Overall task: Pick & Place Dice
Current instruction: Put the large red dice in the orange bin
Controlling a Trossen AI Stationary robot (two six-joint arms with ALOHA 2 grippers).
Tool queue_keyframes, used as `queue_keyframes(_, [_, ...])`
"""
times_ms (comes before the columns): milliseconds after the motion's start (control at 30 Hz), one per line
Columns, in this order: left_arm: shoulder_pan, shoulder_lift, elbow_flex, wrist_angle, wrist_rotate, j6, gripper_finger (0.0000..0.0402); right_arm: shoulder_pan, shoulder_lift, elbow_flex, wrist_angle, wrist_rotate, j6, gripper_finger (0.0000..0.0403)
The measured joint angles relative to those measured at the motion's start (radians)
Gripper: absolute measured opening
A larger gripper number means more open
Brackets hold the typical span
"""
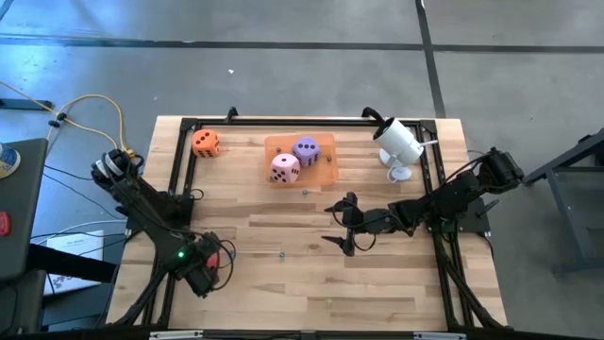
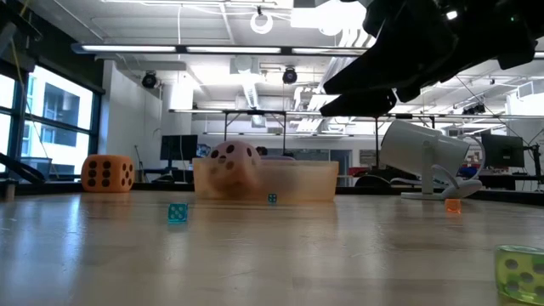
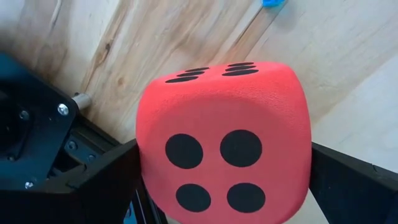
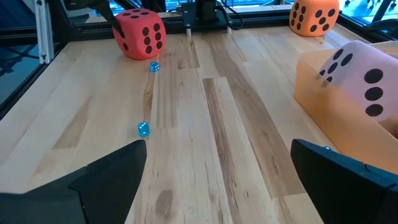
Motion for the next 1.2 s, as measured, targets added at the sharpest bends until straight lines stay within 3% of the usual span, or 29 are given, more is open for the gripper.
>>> queue_keyframes(267, [0.000,0.000,-0.017,-0.001,-0.024,0.002,0.0400,0.000,0.000,0.000,0.000,0.000,0.000,0.0393])
queue_keyframes(633, [0.001,0.001,-0.018,-0.007,-0.065,0.213,0.0400,0.000,0.000,0.000,0.000,0.000,0.000,0.0393])
queue_keyframes(933, [0.001,0.001,-0.018,-0.008,-0.053,0.155,0.0397,0.000,0.000,0.000,0.000,0.000,0.000,0.0393])
queue_keyframes(1200, [0.002,0.001,-0.018,-0.008,-0.045,0.150,0.0362,0.000,0.000,0.000,0.000,0.000,0.000,0.0393])
